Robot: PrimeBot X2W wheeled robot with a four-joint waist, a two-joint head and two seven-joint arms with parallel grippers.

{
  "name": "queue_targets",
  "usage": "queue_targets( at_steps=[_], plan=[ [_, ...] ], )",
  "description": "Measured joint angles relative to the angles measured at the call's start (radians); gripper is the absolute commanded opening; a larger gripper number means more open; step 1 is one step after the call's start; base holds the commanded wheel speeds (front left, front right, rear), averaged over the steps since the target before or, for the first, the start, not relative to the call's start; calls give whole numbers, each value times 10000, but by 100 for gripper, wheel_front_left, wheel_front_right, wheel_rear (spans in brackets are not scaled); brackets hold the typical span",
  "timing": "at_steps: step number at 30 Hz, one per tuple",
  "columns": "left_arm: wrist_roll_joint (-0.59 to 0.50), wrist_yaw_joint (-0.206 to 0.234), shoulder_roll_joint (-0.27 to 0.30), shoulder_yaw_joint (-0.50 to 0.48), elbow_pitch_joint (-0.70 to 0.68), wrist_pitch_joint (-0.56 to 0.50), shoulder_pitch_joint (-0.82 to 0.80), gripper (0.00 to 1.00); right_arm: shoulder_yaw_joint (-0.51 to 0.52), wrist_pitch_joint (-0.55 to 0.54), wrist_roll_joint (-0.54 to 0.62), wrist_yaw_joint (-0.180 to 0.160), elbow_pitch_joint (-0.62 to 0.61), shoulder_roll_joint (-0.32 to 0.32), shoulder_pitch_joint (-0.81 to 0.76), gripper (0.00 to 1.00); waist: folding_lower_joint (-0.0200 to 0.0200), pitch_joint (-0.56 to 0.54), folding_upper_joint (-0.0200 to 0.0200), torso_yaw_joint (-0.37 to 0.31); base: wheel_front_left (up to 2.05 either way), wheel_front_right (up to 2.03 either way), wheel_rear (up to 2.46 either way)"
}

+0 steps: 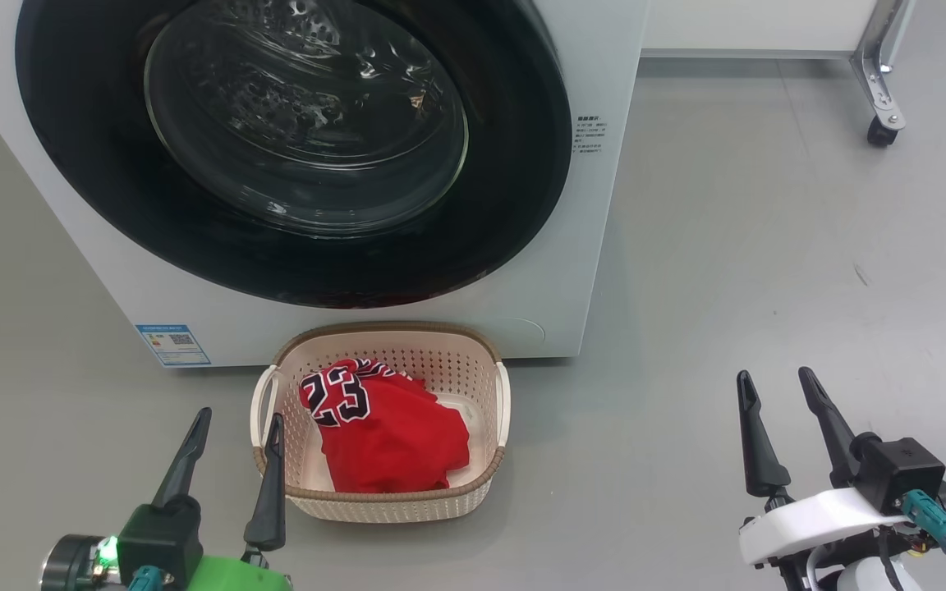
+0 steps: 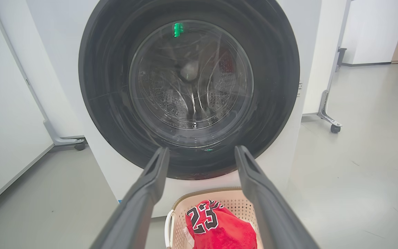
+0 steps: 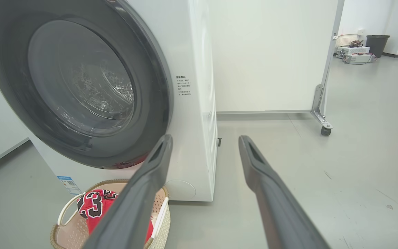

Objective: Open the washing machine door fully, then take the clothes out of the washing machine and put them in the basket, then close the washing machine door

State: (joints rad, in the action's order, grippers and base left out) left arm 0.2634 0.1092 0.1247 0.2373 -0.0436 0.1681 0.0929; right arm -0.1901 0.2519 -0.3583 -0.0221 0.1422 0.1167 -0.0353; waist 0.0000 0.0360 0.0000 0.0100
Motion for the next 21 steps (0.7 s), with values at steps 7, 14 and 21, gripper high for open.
queue_targets(
  at_steps=[7,14,21],
  plan=[
    [0,2,0,2,-102,-59,12,100,12,-59,0,-134,-481,50,-279,100,0,57,0,15,0,0,0],
    [0,2,-2,2,-192,-100,45,100,40,-190,2,-224,-930,117,-490,100,0,85,0,27,0,0,0],
    [0,2,-15,19,-249,-174,102,100,59,-311,2,-251,-1237,161,-703,100,0,94,0,56,0,0,0]
  ],
)
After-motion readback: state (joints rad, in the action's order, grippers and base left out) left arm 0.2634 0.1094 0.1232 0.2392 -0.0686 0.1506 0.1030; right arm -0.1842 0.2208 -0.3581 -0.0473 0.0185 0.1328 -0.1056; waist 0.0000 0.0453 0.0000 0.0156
